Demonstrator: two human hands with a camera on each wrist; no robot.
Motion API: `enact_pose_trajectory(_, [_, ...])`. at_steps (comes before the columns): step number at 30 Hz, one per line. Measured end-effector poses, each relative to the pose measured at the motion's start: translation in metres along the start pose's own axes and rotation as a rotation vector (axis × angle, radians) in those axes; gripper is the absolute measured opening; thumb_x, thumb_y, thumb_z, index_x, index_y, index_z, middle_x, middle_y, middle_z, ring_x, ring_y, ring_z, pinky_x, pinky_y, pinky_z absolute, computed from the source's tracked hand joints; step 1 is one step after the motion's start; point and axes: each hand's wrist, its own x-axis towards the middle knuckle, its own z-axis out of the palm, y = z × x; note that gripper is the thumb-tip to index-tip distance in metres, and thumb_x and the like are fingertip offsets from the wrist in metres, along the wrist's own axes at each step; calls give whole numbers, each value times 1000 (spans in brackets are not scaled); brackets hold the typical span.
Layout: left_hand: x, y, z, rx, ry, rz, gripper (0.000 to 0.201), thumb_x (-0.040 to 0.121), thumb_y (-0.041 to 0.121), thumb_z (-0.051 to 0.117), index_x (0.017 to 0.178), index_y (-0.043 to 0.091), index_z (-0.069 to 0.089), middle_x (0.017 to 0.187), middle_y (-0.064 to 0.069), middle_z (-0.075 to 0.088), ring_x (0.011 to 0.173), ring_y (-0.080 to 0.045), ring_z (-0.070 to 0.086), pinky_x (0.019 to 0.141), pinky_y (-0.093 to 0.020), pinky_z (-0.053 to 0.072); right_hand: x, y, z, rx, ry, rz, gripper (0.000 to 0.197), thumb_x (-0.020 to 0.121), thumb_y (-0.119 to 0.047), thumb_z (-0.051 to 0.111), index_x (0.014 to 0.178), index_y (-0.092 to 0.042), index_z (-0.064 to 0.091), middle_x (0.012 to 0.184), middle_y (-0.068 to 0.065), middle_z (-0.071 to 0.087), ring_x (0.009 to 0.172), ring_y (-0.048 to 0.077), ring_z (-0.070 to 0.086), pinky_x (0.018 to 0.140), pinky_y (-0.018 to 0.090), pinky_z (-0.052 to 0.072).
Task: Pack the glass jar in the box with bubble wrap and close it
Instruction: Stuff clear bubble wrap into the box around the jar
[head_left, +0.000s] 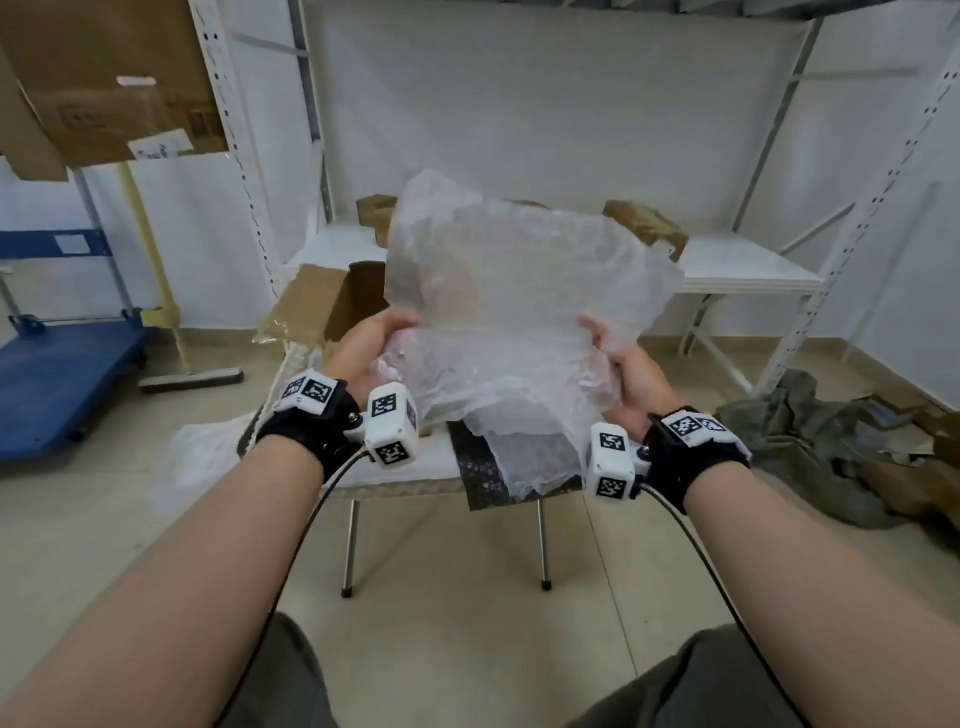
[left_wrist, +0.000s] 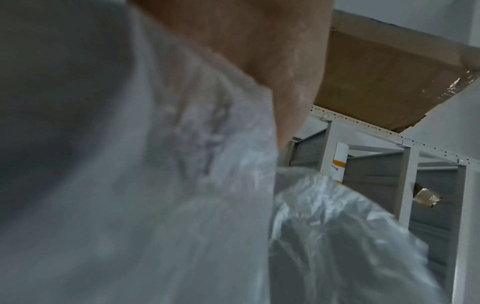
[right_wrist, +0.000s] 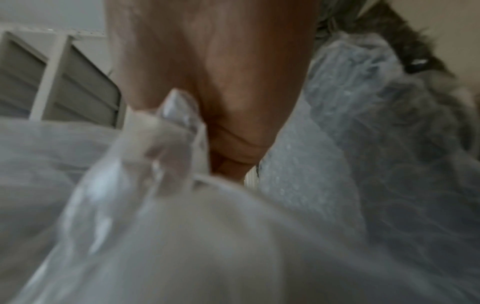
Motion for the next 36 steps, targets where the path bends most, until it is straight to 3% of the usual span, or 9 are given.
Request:
enact_pose_trajectory(4, [-4,-13,-11,12,43,8,29,95,24,48,72,19,65,53,3,64,53,-15,61,55,-24,50,-5,23,-7,-28,41,103,21,93,-23,62,106,-7,62,84,9,72,69,19,72,57,29,59])
enact_pose_trajectory(8, [-5,-2,-16,-1,-142,-84,44,86,57,56,74,15,62,75,-6,65,71,-21,63,67,-32,55,-7,20,1,145,-87,36,47,98,-49,41,105,-7,62,97,16,69,85,32,67,67,38,58])
enact_pose_trajectory(11, [1,1,-18,121,-206,-60,27,90,31,61,107,15,74,112,-12,68,84,-24,72,69,-36,61,-6,18,4,222,-66,-8,55,89,-61,46,110,-13,65,114,15,67,111,34,60,98,49,44])
enact_pose_trajectory(14, [24,-3,-30,236,-135,121,66,84,13,69,143,31,45,139,-5,49,96,-22,72,68,-31,59,1,17,2,211,-187,86,93,94,-74,15,121,-2,68,134,18,60,129,32,53,118,50,17])
enact_pose_trajectory(19, [39,-6,-30,184,-25,233,85,58,27,89,133,41,53,140,-6,48,106,-25,68,87,-43,57,5,10,3,82,-188,138,80,94,-68,35,146,-8,45,147,22,46,138,39,41,115,56,27])
enact_pose_trajectory(23, [38,-1,-27,118,36,328,72,76,7,78,140,27,50,106,4,55,91,-20,72,78,-40,60,6,3,-7,65,-146,168,72,95,-61,38,146,-10,45,148,21,44,138,40,40,119,57,19])
enact_pose_trajectory(27, [27,-1,-30,156,78,347,58,82,16,76,134,31,55,121,-1,57,94,-19,72,76,-37,60,-3,-2,-6,-182,-201,162,67,91,-55,51,139,-9,52,141,25,47,126,43,52,109,52,41])
enact_pose_trajectory(30, [20,-2,-29,468,129,393,42,86,33,71,126,39,61,129,5,57,106,-12,62,85,-26,55,-4,1,-8,-321,-196,147,43,86,-24,68,124,-6,57,118,19,62,92,30,66,75,36,61])
enact_pose_trajectory(36, [16,4,-33,384,124,410,27,93,27,64,119,34,67,115,4,70,99,-15,69,67,-21,56,-9,-3,1,-206,-67,-24,59,85,15,57,138,-13,50,96,6,69,66,7,68,47,19,52])
